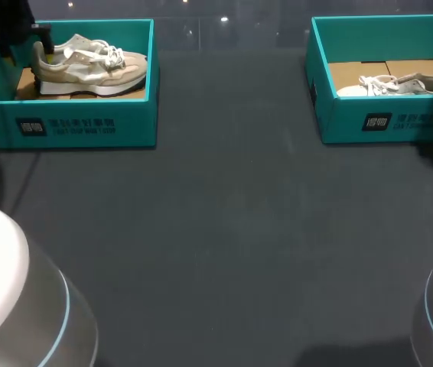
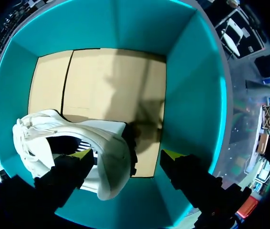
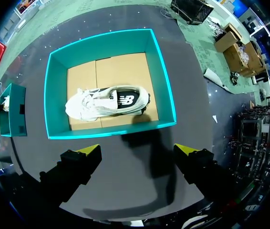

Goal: Take the shoe out of the shoebox, open the shoe tongue, remove and reinsert the insole, then place the shoe into the shoebox

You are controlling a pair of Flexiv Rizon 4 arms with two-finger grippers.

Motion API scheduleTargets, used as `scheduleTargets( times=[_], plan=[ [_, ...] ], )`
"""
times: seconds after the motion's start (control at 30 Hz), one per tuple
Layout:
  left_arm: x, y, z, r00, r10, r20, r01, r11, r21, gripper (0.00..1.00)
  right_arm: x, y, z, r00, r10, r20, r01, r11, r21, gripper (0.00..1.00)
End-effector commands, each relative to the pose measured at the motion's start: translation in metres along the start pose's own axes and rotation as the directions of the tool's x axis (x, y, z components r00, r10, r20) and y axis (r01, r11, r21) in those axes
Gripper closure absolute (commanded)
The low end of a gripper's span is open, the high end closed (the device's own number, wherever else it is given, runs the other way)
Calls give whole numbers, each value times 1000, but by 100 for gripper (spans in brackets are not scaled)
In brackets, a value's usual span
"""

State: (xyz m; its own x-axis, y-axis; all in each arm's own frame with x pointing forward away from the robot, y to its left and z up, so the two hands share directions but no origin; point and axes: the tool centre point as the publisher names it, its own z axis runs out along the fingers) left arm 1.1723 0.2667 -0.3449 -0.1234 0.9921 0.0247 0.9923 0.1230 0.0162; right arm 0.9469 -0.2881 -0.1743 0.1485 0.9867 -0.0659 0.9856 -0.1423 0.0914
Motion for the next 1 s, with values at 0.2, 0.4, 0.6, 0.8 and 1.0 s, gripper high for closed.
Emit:
scheduleTargets(
  times=[0.2, 0.4, 0.6, 0.8, 1.0],
  plan=[
    [-3, 15, 17, 1000, -7, -18, 8, 999, 51, 13, 0, -1, 0, 1000, 1, 1, -1, 1000, -1, 0],
    [-3, 13, 29, 999, -16, -27, 19, 997, 79, 17, 0, -1, 0, 1000, 1, 1, -1, 1000, -1, 0],
    [-1, 12, 33, 999, -24, -31, 26, 996, 90, 31, 0, -1, 0, 1000, 1, 1, -1, 1000, -1, 0],
    [1, 12, 35, 999, -26, -38, 29, 995, 95, 58, 0, -1, 0, 1000, 1, 1, -1, 1000, -1, 0],
    [4, 14, 35, 999, -27, -39, 31, 994, 102, 100, 0, -1, 0, 1000, 1, 1, -1, 1000, -1, 0]
  ],
)
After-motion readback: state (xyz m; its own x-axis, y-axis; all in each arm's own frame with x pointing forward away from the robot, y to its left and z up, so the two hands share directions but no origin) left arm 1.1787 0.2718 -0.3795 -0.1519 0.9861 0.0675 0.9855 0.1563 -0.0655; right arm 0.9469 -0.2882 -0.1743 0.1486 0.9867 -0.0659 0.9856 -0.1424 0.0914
